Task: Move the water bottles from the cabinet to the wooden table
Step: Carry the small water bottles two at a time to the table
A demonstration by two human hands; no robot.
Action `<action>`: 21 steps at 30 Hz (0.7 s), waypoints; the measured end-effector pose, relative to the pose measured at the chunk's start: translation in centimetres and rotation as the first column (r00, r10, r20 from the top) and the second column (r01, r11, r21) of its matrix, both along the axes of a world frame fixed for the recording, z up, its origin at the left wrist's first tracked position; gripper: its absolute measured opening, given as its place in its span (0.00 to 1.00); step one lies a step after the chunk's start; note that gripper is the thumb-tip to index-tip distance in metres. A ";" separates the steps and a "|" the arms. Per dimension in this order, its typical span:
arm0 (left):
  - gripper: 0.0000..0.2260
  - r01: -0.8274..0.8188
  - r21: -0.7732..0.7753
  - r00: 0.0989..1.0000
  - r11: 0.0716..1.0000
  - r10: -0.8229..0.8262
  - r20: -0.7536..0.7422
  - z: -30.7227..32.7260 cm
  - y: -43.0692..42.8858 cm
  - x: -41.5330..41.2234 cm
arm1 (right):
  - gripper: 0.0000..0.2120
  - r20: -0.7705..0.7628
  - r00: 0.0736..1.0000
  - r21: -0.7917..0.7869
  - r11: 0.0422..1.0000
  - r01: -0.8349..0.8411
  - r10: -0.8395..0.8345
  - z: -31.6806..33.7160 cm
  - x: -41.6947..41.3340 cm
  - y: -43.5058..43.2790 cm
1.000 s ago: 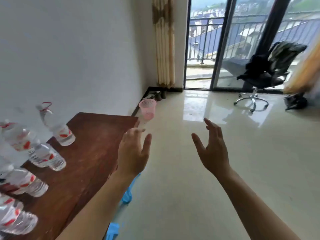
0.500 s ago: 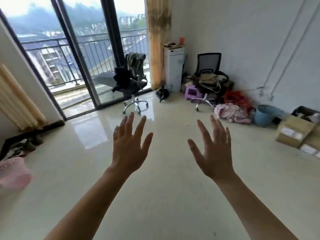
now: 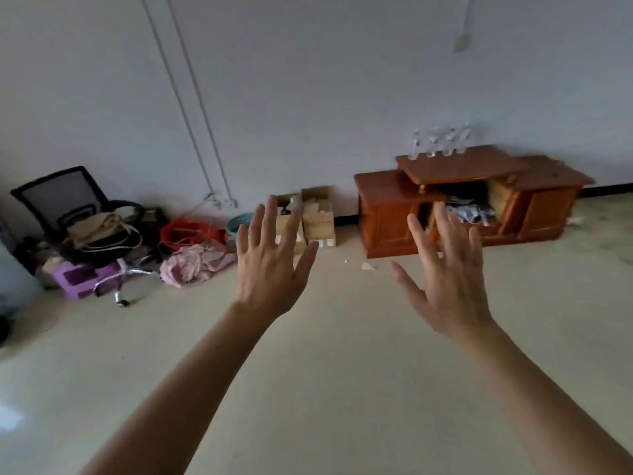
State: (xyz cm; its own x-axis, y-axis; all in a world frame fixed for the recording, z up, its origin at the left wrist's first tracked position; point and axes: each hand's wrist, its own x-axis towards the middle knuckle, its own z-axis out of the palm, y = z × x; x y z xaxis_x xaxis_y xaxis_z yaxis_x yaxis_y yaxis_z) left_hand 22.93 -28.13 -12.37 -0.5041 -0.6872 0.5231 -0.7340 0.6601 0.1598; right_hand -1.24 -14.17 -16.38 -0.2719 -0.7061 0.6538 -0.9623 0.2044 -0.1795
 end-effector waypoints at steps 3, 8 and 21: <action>0.28 0.138 -0.007 0.990 0.990 -0.138 0.018 -1.1 -2.5 -11.9 | 0.35 0.025 0.988 0.001 0.988 0.155 -0.155 -1.2 -9.6 0.6; 0.29 0.246 0.070 0.969 0.967 -0.247 0.004 -1.9 -5.7 -28.0 | 0.36 0.044 0.961 0.059 0.961 0.272 -0.275 -1.2 -23.2 -1.7; 0.29 0.257 0.056 0.966 0.965 -0.258 0.018 -2.6 -24.5 -53.7 | 0.37 -0.034 0.955 0.108 0.949 0.297 -0.295 -0.2 -48.5 -20.1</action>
